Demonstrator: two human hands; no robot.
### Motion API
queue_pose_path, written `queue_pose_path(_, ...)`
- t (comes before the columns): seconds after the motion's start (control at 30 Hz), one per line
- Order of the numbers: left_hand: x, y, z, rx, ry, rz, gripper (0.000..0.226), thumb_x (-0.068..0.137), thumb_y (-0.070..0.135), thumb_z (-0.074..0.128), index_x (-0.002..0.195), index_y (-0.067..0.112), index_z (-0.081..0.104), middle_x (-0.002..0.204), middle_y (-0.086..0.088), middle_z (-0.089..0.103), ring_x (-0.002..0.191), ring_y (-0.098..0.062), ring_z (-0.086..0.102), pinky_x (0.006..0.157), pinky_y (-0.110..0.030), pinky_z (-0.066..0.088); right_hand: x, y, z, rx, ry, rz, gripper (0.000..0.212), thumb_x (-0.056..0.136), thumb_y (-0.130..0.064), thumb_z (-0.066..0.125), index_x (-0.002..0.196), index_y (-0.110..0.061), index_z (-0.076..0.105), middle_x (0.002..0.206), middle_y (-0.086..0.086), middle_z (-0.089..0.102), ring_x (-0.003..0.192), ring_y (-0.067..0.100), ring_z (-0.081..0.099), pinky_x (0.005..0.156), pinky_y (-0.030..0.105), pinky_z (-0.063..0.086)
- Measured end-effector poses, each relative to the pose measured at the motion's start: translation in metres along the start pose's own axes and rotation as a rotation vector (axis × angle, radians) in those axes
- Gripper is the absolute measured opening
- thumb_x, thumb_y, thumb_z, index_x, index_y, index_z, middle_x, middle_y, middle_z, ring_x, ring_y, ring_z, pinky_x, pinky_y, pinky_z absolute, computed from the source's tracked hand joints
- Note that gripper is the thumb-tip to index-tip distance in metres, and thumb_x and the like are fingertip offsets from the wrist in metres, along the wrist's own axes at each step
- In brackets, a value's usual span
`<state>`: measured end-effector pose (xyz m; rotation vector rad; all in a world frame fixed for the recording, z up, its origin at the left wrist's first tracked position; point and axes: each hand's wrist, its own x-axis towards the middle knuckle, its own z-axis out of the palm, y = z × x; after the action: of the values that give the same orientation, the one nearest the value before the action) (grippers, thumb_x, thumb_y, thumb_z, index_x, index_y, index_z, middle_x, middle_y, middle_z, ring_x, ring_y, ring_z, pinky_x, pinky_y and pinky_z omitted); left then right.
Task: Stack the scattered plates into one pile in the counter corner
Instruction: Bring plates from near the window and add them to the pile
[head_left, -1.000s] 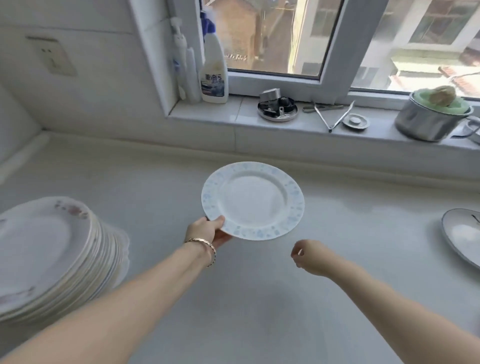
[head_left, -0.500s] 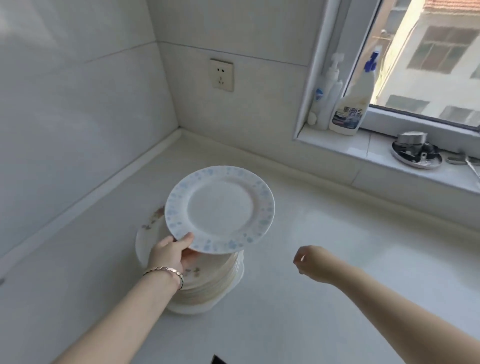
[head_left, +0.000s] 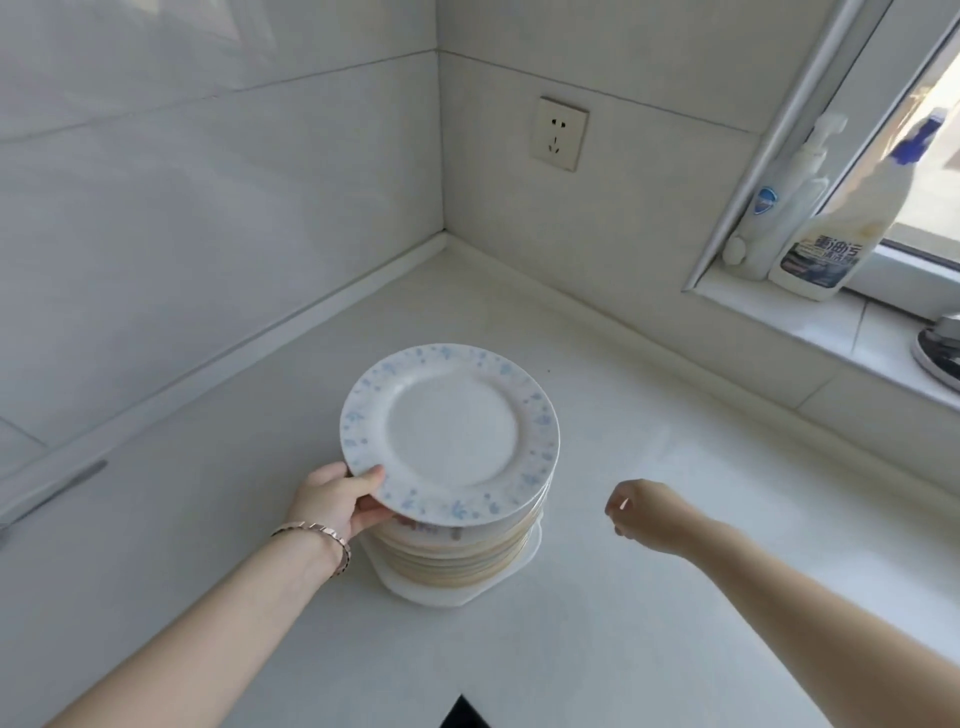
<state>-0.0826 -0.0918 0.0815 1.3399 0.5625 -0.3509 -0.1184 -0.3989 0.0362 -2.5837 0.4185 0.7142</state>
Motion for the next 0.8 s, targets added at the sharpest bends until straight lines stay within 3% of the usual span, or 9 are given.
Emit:
queue_pose_path(0.27, 0.006, 0.016, -0.007, 0.318, -0.062, -0.082, 0.014, 0.086, -0.007, 0.056, 0.075, 0.001, 0.058, 0.042, -0.001, 0.066, 0.035, -0.009, 0.063, 0.036, -0.022, 0.053, 0.003, -0.011, 0.003, -0.002, -0.003, -0.031, 0.014, 0.089, -0.017, 0.043, 0.086, -0.022, 0.055, 0.084, -0.004, 0.063, 0.074, 0.014, 0.057, 0.061, 0.022, 0.044)
queue_pose_path(0.37, 0.009, 0.018, -0.014, 0.466, -0.042, -0.122, 0.011, 0.086, 0.000, 0.059, 0.075, 0.001, 0.058, 0.041, -0.003, 0.066, 0.032, -0.012, 0.062, 0.033, -0.022, 0.051, 0.001, -0.008, 0.006, 0.010, -0.002, -0.024, 0.013, 0.089, -0.017, 0.043, 0.086, -0.023, 0.055, 0.086, -0.003, 0.063, 0.077, 0.015, 0.059, 0.073, 0.026, 0.050)
queue_pose_path(0.47, 0.009, 0.018, -0.016, 0.647, -0.007, -0.129, 0.022, 0.088, 0.010, 0.058, 0.069, 0.000, 0.057, 0.034, -0.005, 0.060, 0.026, -0.015, 0.057, 0.031, -0.022, 0.049, -0.002, -0.004, 0.011, 0.007, -0.010, -0.020, 0.013, 0.089, -0.017, 0.043, 0.085, -0.023, 0.054, 0.088, -0.002, 0.063, 0.081, 0.016, 0.061, 0.078, 0.028, 0.051)
queue_pose_path(0.53, 0.010, 0.020, -0.016, 0.842, 0.030, -0.087, 0.030, 0.087, 0.021, 0.057, 0.066, 0.000, 0.057, 0.039, -0.008, 0.059, 0.030, -0.020, 0.054, 0.037, -0.024, 0.050, -0.005, -0.004, 0.013, 0.010, -0.017, -0.020, 0.013, 0.089, -0.017, 0.043, 0.086, -0.022, 0.055, 0.089, -0.002, 0.062, 0.081, 0.015, 0.060, 0.080, 0.028, 0.051)
queue_pose_path(0.63, 0.014, 0.021, -0.013, 1.205, 0.179, 0.123, 0.041, 0.086, 0.042, 0.051, 0.091, 0.001, 0.059, 0.078, -0.015, 0.065, 0.069, -0.030, 0.063, 0.068, -0.035, 0.053, -0.008, -0.003, 0.014, 0.019, -0.016, -0.015, 0.013, 0.090, -0.017, 0.043, 0.088, -0.022, 0.055, 0.090, -0.002, 0.062, 0.082, 0.015, 0.059, 0.078, 0.028, 0.050)
queue_pose_path(0.73, 0.019, 0.007, -0.002, 0.985, 0.199, 0.223, 0.060, 0.086, 0.037, 0.057, 0.133, 0.005, 0.037, 0.131, -0.017, 0.050, 0.120, -0.035, 0.052, 0.099, -0.038, 0.041, -0.010, -0.003, 0.016, 0.036, -0.016, -0.008, 0.014, 0.090, -0.017, 0.043, 0.088, -0.021, 0.056, 0.090, -0.002, 0.062, 0.080, 0.015, 0.060, 0.075, 0.026, 0.049)
queue_pose_path(0.8, 0.021, -0.007, 0.004, 0.830, 0.156, 0.292, 0.077, 0.086, 0.025, 0.062, 0.146, 0.003, 0.019, 0.149, -0.018, 0.032, 0.138, -0.031, 0.034, 0.114, -0.037, 0.028, -0.010, -0.003, 0.019, 0.043, -0.022, -0.004, 0.013, 0.090, -0.018, 0.043, 0.089, -0.021, 0.056, 0.091, -0.002, 0.062, 0.081, 0.015, 0.061, 0.075, 0.026, 0.050)
